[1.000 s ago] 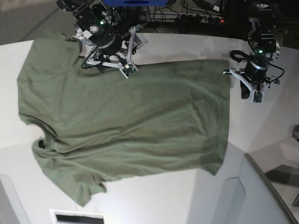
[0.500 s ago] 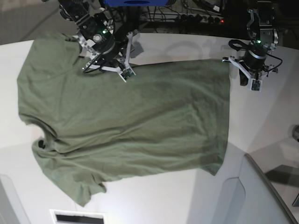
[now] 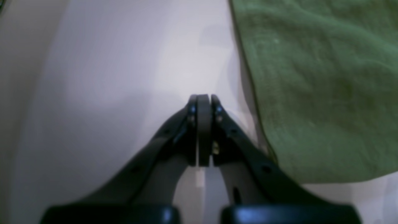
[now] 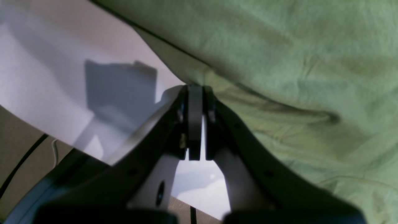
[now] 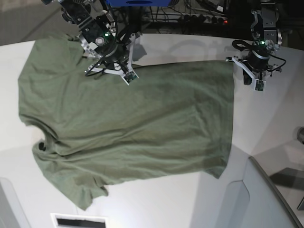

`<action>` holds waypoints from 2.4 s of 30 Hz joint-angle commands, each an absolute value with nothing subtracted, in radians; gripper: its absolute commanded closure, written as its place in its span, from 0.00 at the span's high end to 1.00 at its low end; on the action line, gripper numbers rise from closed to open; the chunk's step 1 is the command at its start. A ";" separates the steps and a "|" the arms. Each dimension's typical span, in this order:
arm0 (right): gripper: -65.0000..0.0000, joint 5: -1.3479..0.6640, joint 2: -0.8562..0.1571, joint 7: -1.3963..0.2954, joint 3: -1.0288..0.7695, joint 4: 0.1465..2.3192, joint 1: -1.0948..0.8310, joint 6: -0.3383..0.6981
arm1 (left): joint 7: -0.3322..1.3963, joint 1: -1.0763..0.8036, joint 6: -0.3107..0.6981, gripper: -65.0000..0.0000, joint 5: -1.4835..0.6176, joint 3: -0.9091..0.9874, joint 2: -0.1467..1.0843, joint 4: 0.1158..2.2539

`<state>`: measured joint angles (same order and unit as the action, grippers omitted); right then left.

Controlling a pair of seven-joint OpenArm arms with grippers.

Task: Layout the t-shirt on the table in an organized manner, then fold the t-shirt properly
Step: 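Grasp the shirt edge with the right gripper and lift it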

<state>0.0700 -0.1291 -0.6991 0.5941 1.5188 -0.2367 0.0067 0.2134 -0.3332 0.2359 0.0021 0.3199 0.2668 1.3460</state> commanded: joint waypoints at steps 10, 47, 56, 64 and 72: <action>0.00 0.071 -0.139 -0.877 0.596 1.788 -0.292 0.019 | 0.193 -0.329 0.228 0.00 -0.001 0.329 0.306 1.359; 0.44 0.076 -0.045 -0.826 0.183 1.509 0.088 0.358 | 0.193 -0.265 0.229 0.00 -0.001 0.418 0.323 1.296; 0.50 0.076 -0.056 -0.828 0.486 1.699 -0.102 0.358 | 0.197 -0.274 0.229 0.00 -0.001 0.277 0.286 1.305; 0.50 0.076 -0.061 -0.828 0.490 1.695 -0.133 0.358 | 0.202 -0.383 0.254 0.00 -0.248 0.205 0.225 1.412; 0.50 0.076 -0.061 -0.829 0.438 1.693 -0.134 0.358 | 0.202 -0.464 0.265 0.55 -0.662 0.067 0.323 1.471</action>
<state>0.0853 -0.0677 -0.8421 0.4347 1.6772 -0.1448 0.3531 0.2165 -0.4629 0.2558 -0.6563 0.0647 0.3187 1.4601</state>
